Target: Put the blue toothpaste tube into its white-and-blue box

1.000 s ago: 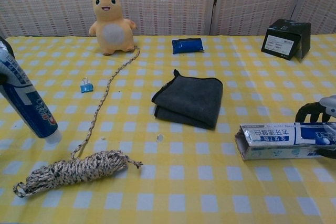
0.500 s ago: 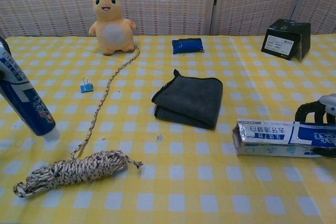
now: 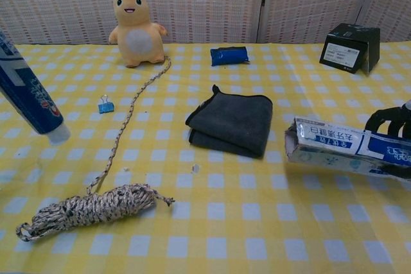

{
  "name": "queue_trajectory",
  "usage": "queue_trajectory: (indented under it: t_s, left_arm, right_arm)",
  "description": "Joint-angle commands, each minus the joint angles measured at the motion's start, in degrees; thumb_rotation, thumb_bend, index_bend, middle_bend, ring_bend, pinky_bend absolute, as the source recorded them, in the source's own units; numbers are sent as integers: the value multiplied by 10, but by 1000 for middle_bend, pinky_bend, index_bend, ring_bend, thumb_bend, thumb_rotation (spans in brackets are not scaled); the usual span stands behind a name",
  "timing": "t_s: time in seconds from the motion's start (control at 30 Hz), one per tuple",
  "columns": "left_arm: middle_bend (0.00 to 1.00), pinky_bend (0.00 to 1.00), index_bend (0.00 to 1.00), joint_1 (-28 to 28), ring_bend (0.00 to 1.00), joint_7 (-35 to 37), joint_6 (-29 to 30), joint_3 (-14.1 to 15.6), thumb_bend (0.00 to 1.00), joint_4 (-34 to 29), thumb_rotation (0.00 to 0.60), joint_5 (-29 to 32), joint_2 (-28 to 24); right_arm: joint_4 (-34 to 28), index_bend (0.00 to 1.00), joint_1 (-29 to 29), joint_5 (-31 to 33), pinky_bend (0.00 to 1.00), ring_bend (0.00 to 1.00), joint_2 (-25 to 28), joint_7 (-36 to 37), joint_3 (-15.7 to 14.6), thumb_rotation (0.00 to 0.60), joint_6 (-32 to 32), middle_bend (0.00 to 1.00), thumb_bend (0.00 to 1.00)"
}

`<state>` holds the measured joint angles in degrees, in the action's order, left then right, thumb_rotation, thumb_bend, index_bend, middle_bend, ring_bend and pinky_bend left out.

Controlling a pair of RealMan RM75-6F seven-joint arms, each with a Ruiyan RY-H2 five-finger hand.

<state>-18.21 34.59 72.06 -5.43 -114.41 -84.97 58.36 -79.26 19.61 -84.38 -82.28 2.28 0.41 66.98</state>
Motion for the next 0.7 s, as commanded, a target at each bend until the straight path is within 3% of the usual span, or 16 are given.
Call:
queue_trajectory:
  t_s: [0.03,0.4,0.7]
  left_arm:
    - [1000,1000,871,-3,1000,12,4,-10,418,-28,600,-4,-24]
    - [1000,1000,871,-25,1000,-30,9,-57,420,-137,600,29,-77]
    - [1000,1000,871,-50,1000,-1,-17,-93,420,-205,600,83,-107]
  right_arm:
    - [14,471,-5,-26,461,439,-9,34,1,600,27,388,293]
    - [-5,490,-11,-79,461,446,-22,86,11,600,107,414,292]
    - [16,499,1,-99,461,456,-64,141,16,600,124,426,293]
